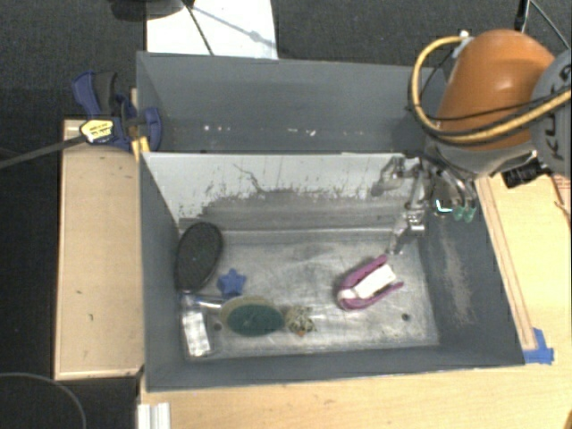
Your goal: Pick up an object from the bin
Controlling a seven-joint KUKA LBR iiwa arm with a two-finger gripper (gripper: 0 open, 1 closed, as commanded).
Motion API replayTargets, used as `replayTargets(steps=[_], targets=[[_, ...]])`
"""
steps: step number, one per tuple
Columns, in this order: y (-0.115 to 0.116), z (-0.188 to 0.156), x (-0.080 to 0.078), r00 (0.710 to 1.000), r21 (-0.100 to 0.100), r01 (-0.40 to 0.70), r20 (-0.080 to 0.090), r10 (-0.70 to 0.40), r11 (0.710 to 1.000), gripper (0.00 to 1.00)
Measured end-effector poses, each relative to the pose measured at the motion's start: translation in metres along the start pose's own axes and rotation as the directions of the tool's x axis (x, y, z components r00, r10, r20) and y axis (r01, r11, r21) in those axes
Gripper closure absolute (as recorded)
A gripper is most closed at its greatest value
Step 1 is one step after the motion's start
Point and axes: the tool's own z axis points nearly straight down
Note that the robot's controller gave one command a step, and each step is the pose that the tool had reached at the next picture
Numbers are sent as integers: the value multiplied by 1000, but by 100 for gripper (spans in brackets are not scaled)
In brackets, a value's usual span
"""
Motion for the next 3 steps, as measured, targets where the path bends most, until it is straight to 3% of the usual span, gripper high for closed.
replayTargets(steps=[1,2,3], targets=[[-2,140,33,971,3,238,9,-238,971,0],[-1,143,34,971,1,240,5,-240,971,100],[4,12,21,958,5,288,14,-288,958,100]])
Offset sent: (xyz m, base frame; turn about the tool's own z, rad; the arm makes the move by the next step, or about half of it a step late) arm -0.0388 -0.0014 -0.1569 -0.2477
